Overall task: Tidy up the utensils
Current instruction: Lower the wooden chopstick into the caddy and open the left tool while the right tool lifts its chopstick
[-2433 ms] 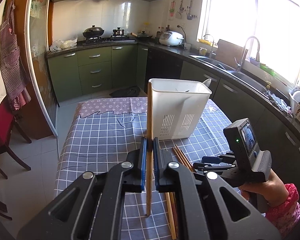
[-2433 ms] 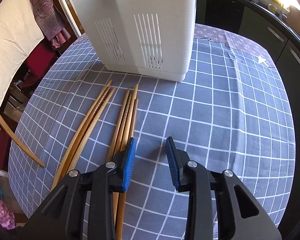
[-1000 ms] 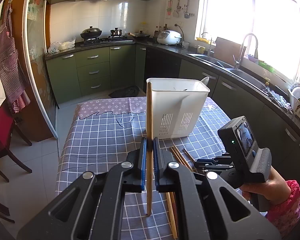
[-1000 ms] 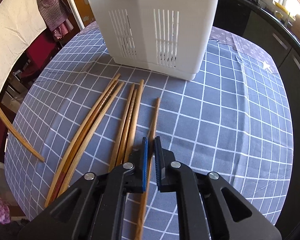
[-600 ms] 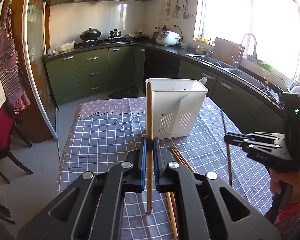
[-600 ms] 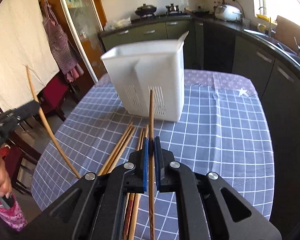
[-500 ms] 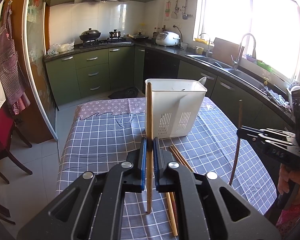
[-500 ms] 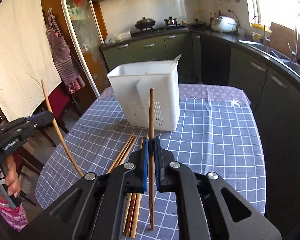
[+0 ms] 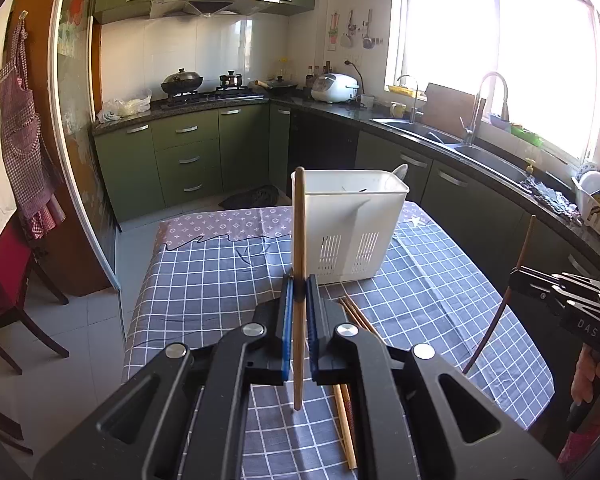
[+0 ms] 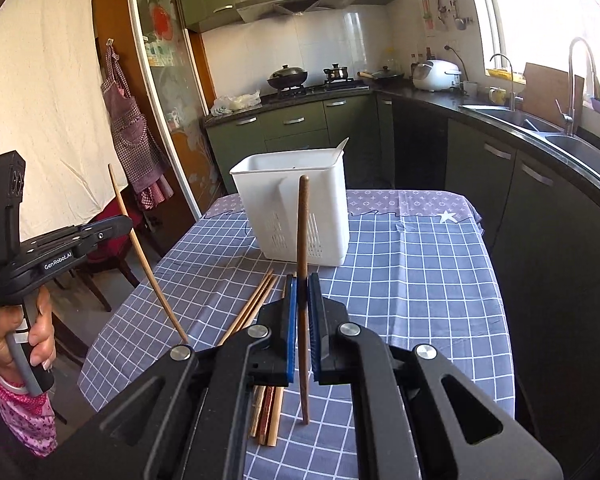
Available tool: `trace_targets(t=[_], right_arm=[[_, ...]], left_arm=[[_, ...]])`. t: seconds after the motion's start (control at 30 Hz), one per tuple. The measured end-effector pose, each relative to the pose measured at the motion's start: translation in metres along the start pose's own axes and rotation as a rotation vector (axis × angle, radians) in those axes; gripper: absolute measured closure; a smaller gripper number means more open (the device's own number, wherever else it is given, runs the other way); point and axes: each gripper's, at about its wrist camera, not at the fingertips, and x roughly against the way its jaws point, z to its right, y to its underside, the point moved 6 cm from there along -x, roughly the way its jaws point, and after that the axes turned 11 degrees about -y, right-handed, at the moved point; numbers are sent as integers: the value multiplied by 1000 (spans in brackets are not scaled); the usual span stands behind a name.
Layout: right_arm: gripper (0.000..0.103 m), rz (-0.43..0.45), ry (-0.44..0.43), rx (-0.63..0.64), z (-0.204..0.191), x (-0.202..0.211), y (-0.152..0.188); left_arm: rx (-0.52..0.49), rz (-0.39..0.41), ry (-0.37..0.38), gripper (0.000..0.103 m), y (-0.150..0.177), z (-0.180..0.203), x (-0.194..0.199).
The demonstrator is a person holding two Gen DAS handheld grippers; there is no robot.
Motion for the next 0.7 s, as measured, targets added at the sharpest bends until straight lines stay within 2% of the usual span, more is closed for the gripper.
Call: trace_targets(t=[0.43, 0.7], right_arm=[[97, -3, -8, 5, 2, -4, -4], [97, 43, -31, 40, -5, 5, -34]], left_arm=[[-20, 22, -4, 96, -15, 4, 3], [-34, 72, 27, 96, -58, 8, 11]])
